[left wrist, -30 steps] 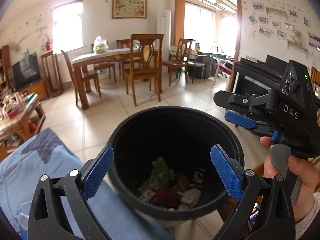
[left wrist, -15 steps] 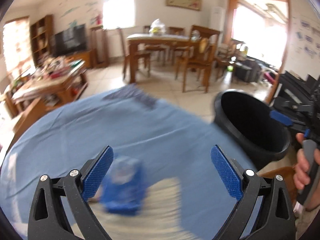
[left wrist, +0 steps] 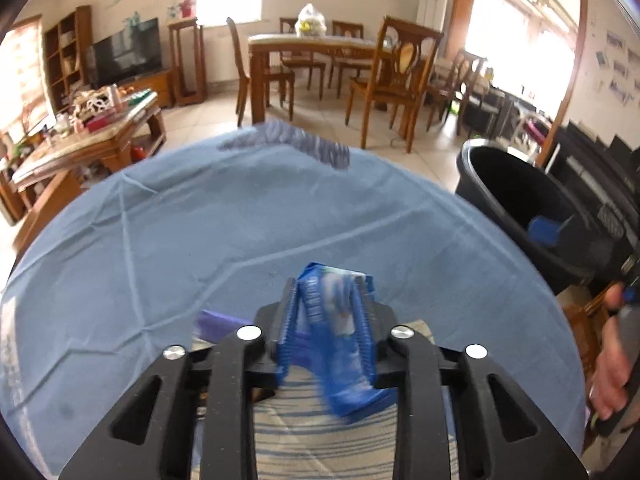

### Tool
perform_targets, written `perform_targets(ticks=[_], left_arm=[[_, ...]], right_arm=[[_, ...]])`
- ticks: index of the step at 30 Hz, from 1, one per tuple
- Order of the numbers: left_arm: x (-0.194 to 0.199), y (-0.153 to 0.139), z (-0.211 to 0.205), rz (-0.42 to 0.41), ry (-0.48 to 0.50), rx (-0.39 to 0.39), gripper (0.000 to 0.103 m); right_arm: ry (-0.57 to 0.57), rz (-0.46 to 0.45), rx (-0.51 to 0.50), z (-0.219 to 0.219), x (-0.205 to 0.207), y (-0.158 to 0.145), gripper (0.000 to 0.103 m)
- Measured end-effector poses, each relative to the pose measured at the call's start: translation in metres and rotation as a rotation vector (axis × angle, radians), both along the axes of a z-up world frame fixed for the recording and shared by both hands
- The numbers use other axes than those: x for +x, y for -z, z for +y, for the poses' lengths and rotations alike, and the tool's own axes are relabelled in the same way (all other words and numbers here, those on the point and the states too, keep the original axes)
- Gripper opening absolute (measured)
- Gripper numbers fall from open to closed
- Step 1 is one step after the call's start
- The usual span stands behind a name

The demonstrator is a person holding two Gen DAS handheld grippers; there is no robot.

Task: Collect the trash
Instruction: 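Grasp the blue wet-wipes pack with the right tool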

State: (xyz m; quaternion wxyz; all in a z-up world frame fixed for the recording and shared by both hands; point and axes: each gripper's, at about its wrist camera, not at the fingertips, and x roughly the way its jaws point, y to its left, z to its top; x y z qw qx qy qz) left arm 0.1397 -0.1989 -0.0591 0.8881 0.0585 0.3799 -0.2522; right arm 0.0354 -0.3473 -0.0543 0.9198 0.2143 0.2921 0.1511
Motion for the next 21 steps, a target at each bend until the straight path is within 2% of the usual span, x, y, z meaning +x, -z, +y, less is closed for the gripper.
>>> perform_targets(ticks=[7,9,13,16,21], left_arm=[[-0.003,-0.025,0.049,-0.04,-0.08,-0.169,0.014],[-0.007,-0.031,0.065,-0.06,-0.107,-0.206,0.014],[-0.009,-0.035,0.093,-0.073,-0.158,-0.244,0.014],[-0.004,-0.025,0.104,-0.016,-0.175,-0.258,0.014],[-0.001,-0.02,0.111,0.021,-0.177,-0.253,0.014]], right_arm=[[-0.136,0.029,-0.125,0.058,0.016,-0.003,0.088],[-0.185,0.035,-0.169,0.077,0.02,-0.002,0.085],[-0.254,0.04,-0.266,0.109,0.029,0.002,0.082],[-0.3,0.085,-0.309,0.13,0.041,0.008,0.078],[-0.263,0.058,-0.34,0.141,0.06,0.0,0.077]])
